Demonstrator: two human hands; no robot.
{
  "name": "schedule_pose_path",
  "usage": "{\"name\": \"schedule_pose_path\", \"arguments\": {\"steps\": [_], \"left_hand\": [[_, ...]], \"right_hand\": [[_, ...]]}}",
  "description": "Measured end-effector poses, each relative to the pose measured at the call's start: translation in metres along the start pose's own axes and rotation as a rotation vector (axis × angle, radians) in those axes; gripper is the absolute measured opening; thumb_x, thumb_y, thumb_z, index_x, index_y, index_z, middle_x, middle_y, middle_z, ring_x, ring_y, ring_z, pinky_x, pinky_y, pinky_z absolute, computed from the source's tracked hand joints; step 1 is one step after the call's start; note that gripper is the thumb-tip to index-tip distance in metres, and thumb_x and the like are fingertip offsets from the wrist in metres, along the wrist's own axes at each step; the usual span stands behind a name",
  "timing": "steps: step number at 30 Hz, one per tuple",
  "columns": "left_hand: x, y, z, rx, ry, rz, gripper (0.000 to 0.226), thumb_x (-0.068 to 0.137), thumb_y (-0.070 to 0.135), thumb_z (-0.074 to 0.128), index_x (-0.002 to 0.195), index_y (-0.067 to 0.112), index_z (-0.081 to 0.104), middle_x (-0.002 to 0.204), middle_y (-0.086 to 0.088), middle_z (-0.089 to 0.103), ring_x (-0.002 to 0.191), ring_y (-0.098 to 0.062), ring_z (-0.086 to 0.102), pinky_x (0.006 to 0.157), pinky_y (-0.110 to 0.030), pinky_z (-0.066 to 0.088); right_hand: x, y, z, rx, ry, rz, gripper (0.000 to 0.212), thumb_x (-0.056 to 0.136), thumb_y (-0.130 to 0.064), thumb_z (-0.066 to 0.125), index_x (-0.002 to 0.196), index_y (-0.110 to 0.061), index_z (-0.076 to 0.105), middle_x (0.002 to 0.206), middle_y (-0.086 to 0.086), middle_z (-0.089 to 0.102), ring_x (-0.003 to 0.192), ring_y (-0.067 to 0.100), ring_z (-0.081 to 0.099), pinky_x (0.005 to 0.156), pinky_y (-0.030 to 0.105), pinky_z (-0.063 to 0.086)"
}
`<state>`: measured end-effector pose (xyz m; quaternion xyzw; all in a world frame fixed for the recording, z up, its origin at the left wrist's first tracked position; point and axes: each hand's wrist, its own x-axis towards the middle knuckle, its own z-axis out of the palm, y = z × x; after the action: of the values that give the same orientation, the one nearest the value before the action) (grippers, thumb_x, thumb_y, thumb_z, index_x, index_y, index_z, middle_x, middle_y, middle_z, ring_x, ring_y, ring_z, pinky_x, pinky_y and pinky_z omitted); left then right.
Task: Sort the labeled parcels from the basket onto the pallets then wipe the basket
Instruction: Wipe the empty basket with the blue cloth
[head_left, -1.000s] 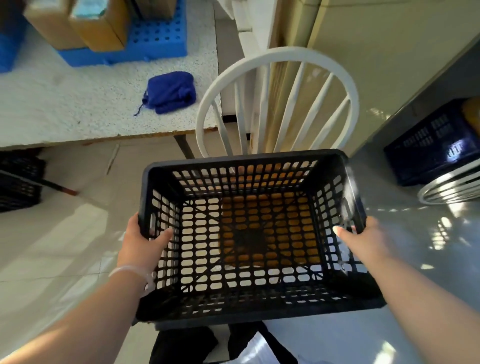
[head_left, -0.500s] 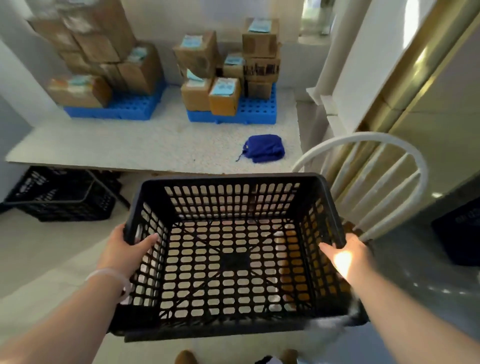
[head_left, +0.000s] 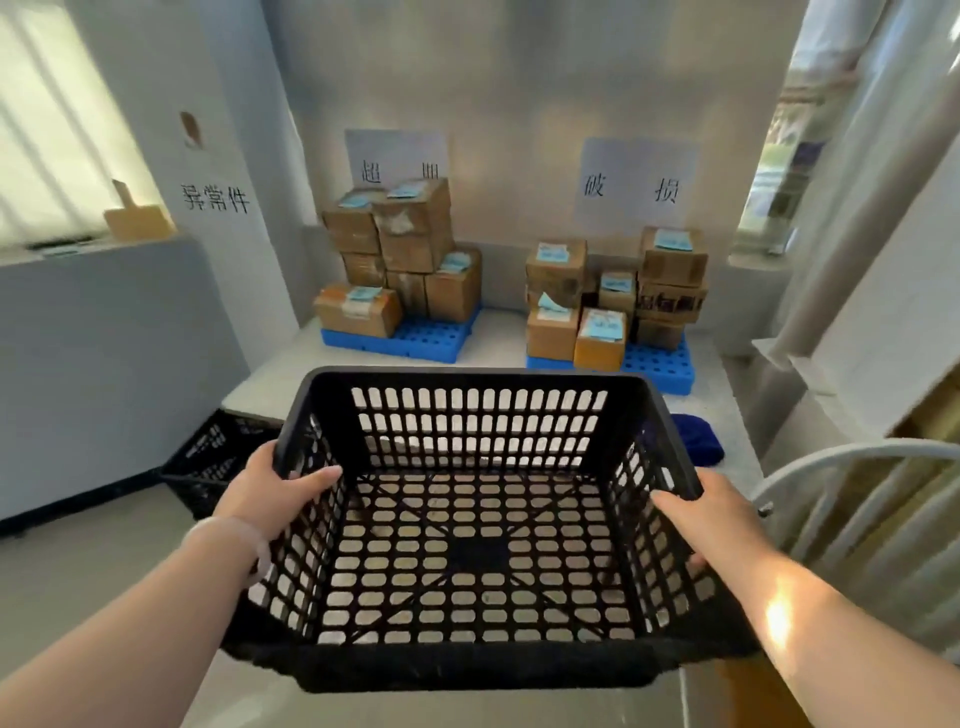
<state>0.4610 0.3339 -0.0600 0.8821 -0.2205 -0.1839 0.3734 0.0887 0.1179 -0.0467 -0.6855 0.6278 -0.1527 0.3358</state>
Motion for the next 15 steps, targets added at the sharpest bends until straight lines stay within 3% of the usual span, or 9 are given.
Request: {"name": "schedule_pose_path", "arguments": {"steps": [5, 8, 10, 15], "left_hand": [[0.041, 0.022, -0.032, 0.037, 0.008, 0.078, 0.072, 0.077, 0.048, 0.077, 0.135, 0.017, 0.047, 0.103, 0.003, 0.061, 0.097, -0.021, 0.058, 0.084, -0.038, 0.046], [0.07, 0.038, -0.038, 0.069, -0.031, 0.117, 0.089, 0.074, 0.05, 0.078, 0.147, 0.018, 0.037, 0.131, -0.006, 0.058, 0.119, -0.026, 0.054, 0.099, -0.04, 0.044], [0.09, 0.05, -0.038, 0.085, -0.071, 0.134, 0.099, 0.074, 0.051, 0.078, 0.153, 0.021, 0.027, 0.15, -0.008, 0.043, 0.135, -0.027, 0.042, 0.11, -0.041, 0.036], [0.144, 0.074, -0.027, 0.193, -0.085, 0.158, 0.1, 0.075, 0.059, 0.073, 0.154, 0.023, 0.025, 0.154, -0.008, 0.037, 0.142, -0.028, 0.033, 0.113, -0.041, 0.029]], "right_hand": [[0.02, -0.053, 0.001, 0.012, 0.008, -0.008, 0.024, 0.092, -0.037, 0.063, 0.102, -0.027, 0.044, 0.084, -0.003, 0.056, 0.075, 0.021, 0.059, 0.079, 0.043, 0.057], [0.043, -0.076, 0.004, 0.002, 0.036, 0.038, 0.028, 0.09, -0.044, 0.063, 0.105, -0.022, 0.055, 0.082, 0.002, 0.064, 0.071, 0.021, 0.063, 0.067, 0.038, 0.059], [0.061, -0.089, 0.007, -0.012, 0.039, 0.053, 0.036, 0.086, -0.051, 0.063, 0.11, -0.023, 0.06, 0.084, 0.003, 0.068, 0.072, 0.023, 0.066, 0.063, 0.037, 0.061], [0.111, -0.121, 0.018, -0.027, 0.001, 0.019, 0.032, 0.088, -0.053, 0.063, 0.1, -0.023, 0.063, 0.085, 0.005, 0.067, 0.078, 0.024, 0.064, 0.067, 0.04, 0.06]]}}
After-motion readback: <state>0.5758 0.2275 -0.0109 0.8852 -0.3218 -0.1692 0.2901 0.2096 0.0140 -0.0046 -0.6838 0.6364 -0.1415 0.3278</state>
